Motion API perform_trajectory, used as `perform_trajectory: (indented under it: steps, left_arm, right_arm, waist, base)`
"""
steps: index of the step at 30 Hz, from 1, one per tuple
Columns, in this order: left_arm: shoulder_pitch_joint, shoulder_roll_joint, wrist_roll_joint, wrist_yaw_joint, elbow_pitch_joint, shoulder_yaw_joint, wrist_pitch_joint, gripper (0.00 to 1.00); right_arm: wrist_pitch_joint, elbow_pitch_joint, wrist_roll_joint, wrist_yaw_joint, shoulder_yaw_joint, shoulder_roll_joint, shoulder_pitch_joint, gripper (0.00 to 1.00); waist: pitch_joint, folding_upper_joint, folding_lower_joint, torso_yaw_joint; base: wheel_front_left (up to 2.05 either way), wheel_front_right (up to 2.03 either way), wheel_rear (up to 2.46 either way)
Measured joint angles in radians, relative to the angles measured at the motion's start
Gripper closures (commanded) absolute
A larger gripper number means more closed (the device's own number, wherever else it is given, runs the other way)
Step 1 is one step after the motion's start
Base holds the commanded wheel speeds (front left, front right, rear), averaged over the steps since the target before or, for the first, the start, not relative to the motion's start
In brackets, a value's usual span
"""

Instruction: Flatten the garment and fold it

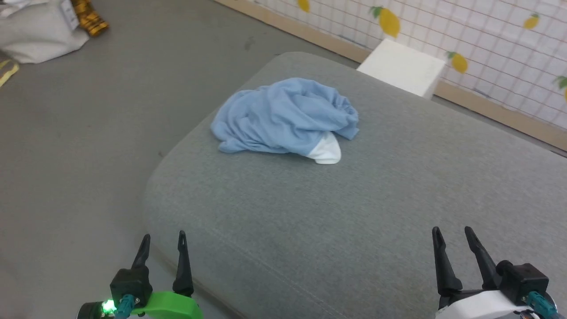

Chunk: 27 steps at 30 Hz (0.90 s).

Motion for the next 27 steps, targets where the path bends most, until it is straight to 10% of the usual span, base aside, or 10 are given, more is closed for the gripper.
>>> perform_trajectory:
  steps: [18,27]
  left_arm:
    - [-0.023,0.008,-0.01,-0.003,0.01,-0.019,0.0,0.0]
    - [-0.291,0.028,-0.025,-0.049,0.086,-0.017,-0.001,0.0]
  right_arm:
    - [0.0,0.011,0.004,0.0,-0.004,0.0,0.0,0.0]
    - [0.0,-0.012,-0.056,0.0,-0.019,0.0,-0.015,0.0]
  waist:
    - [0.005,0.0,0.0,0.016]
    - [0.066,0.0,0.0,-0.038]
  base:
    - [0.0,0.0,0.0]
    - [0.0,0.0,0.0]
